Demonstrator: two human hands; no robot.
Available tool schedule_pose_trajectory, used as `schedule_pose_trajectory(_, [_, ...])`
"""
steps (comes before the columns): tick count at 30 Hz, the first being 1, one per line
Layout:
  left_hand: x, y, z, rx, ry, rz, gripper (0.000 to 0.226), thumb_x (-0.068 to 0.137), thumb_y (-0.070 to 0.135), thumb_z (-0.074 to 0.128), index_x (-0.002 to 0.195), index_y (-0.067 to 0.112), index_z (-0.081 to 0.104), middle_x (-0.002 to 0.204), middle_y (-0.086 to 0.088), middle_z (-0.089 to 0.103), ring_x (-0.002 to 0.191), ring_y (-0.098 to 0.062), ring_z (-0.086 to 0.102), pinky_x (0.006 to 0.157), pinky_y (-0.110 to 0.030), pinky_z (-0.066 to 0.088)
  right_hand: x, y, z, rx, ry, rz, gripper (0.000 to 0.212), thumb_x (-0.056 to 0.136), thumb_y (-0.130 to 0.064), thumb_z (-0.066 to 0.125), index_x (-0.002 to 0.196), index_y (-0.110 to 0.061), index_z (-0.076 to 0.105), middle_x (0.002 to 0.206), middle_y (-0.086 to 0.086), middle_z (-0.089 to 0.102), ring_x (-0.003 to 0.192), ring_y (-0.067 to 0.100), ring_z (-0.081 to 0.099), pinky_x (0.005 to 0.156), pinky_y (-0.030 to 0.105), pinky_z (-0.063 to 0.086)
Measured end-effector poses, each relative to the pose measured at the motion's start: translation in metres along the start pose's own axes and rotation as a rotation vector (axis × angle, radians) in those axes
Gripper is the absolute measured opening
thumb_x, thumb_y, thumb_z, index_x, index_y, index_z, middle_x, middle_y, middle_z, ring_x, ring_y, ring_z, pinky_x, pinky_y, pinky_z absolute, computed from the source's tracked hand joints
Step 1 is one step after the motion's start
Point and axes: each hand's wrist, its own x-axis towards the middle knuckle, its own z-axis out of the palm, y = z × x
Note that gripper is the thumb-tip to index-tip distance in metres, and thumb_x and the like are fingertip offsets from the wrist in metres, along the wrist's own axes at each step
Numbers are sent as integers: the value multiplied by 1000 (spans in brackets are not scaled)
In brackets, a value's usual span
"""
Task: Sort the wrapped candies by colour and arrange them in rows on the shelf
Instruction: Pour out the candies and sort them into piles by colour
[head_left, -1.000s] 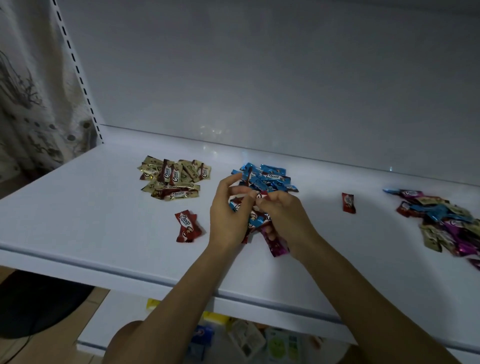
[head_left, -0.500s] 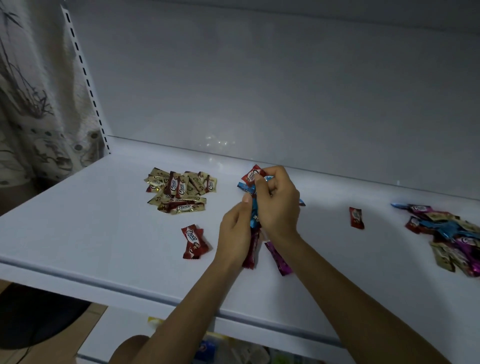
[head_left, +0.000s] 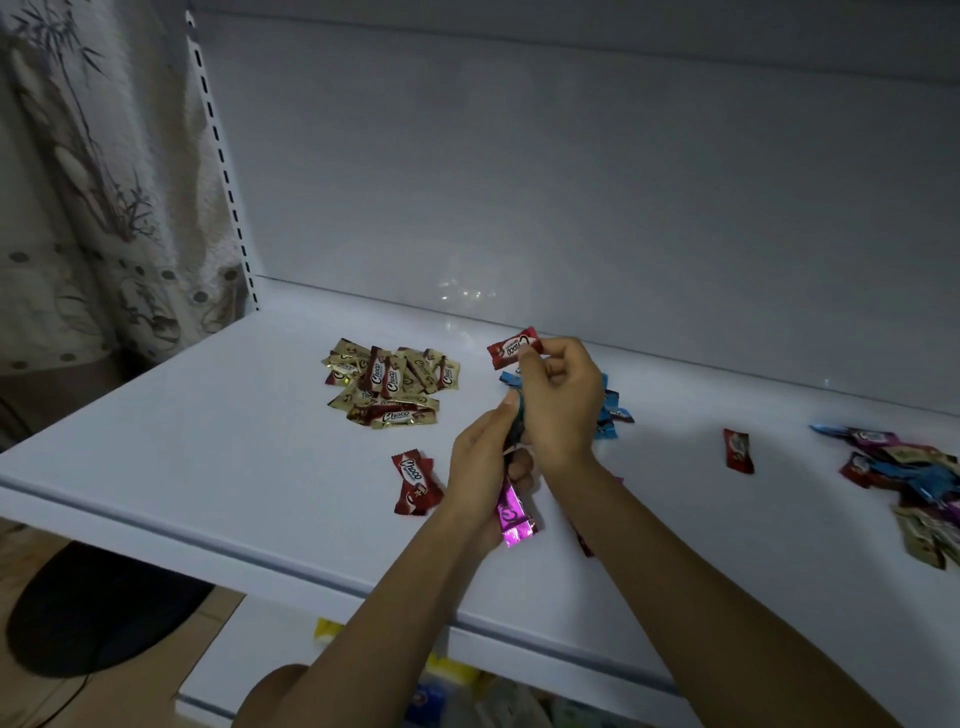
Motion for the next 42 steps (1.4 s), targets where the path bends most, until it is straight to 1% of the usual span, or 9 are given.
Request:
schedule_pose_trajectory(4, [-4, 9, 2, -76, -13, -18, 16, 95, 22, 56, 84, 10, 58, 61, 1, 52, 41, -6, 34, 38, -17, 33, 7, -8, -4, 206, -4, 167, 2, 88, -10, 63, 88, -12, 64, 70, -8, 61, 61, -2, 58, 58, 10, 47])
schedule_pose_trajectory(8, [-4, 33, -14, 3, 4, 65, 8, 94, 14, 57, 87, 13, 61, 59, 6, 57, 43, -5, 35, 40, -17, 34, 9, -12, -4, 313, 3, 301, 12, 90, -17, 63, 79, -22, 61, 75, -5, 62, 69, 6, 58, 68, 23, 51])
schedule_pose_trajectory(10, [-3, 50, -33, 72, 30, 143, 7, 92, 11, 58, 87, 13, 62, 59, 8, 60, 43, -5, 36, 40, -18, 35, 7, -9, -6, 289, 36, 358, 16, 91, -17, 61, 76, -22, 59, 73, -3, 62, 64, 8, 57, 60, 24, 49])
schedule_pose_trajectory(16, [0, 77, -101, 239, 181, 197, 23, 91, 13, 61, 113, 10, 65, 65, 2, 58, 49, -7, 36, 42, -19, 33, -17, -1, -18, -171, -767, 470, 7, 90, -14, 63, 91, -9, 67, 64, 1, 62, 42, 4, 48, 40, 18, 34])
schedule_pose_trajectory(18, [-2, 72, -111, 251, 207, 185, 23, 92, 13, 60, 113, 8, 67, 67, 0, 58, 50, -7, 35, 43, -19, 33, -25, 1, -11, -210, -856, 450, 13, 88, -14, 66, 97, -5, 68, 71, 5, 64, 42, 4, 48, 37, 16, 32])
schedule_pose_trajectory(28, [-7, 60, -110, 459, 110, 311, 18, 87, 10, 65, 96, 23, 74, 87, 4, 71, 50, -3, 43, 46, -18, 37, -27, -10, 5, -39, -697, 394, 29, 93, -47, 50, 92, -23, 66, 70, -2, 61, 45, 8, 44, 37, 17, 30])
schedule_pose_trajectory(32, [-8, 59, -109, 545, 46, 373, 16, 90, 8, 60, 99, 14, 73, 85, 7, 69, 50, 0, 50, 47, -15, 38, -30, -14, 9, 10, -766, 333, 17, 92, -25, 60, 78, -16, 63, 72, 2, 62, 45, 8, 45, 39, 19, 32])
schedule_pose_trajectory(39, [-2, 55, -111, 475, 200, 291, 32, 98, 31, 49, 91, 6, 68, 73, 3, 64, 50, -4, 42, 45, -16, 37, 21, 12, -15, 236, -287, 775, 16, 96, -9, 49, 104, -2, 61, 68, 0, 70, 42, 4, 56, 38, 15, 39])
schedule_pose_trajectory(42, [0, 55, -110, 419, 229, 271, 34, 99, 32, 46, 89, 7, 68, 77, 2, 65, 53, -5, 42, 47, -16, 37, 37, 18, -28, 280, -219, 844, 15, 98, -7, 44, 105, 1, 55, 90, 9, 68, 60, 12, 61, 44, 16, 44])
